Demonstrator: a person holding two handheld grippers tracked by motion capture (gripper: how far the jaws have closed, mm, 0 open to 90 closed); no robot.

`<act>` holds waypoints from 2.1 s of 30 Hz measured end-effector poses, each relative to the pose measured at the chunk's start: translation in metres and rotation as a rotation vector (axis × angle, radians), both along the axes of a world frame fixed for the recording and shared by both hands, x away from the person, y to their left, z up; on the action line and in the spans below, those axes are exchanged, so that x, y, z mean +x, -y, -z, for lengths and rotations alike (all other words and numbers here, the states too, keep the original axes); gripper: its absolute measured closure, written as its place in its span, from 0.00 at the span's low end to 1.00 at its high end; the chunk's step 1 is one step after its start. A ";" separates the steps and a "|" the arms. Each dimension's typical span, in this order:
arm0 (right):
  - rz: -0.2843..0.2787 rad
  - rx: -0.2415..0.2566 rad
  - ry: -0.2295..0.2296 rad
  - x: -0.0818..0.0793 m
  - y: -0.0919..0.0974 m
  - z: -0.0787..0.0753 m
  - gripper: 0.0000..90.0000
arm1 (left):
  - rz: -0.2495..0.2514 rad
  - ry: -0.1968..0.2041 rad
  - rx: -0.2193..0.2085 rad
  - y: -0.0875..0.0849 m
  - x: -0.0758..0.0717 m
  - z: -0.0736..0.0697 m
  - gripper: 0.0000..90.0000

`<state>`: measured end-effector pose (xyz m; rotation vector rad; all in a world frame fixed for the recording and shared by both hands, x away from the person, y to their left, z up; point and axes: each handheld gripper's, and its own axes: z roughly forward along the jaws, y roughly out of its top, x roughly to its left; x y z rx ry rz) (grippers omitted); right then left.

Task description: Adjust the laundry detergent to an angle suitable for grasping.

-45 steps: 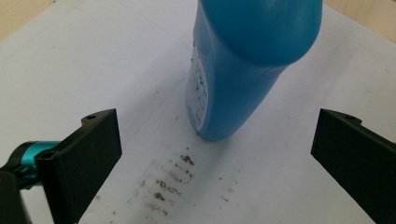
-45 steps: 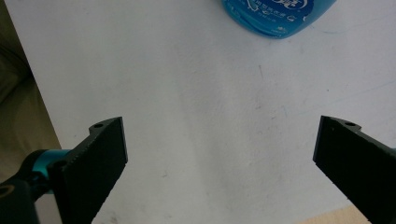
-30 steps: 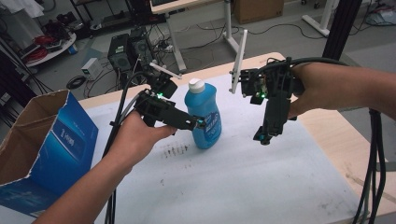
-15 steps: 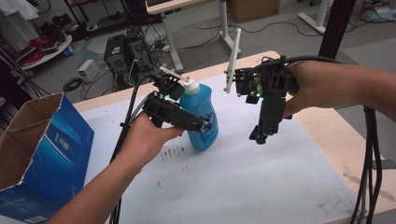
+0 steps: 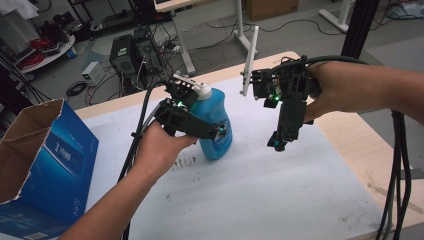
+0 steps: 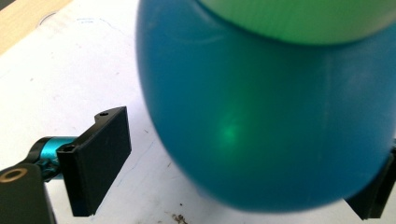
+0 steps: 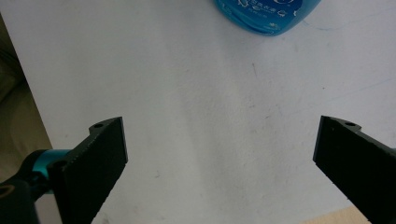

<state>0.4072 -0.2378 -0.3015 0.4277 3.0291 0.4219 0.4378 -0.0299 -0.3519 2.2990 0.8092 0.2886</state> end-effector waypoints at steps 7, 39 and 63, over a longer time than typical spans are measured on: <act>0.004 0.003 0.001 0.000 0.001 0.000 0.02 | -0.020 0.006 -0.013 -0.001 0.001 0.002 0.15; 0.011 0.002 -0.003 0.001 0.004 0.003 0.02 | 0.010 0.065 -0.030 0.002 -0.003 0.004 0.47; 0.012 0.001 -0.004 0.001 -0.001 0.000 0.02 | 0.252 0.060 -0.037 -0.033 -0.007 -0.035 0.49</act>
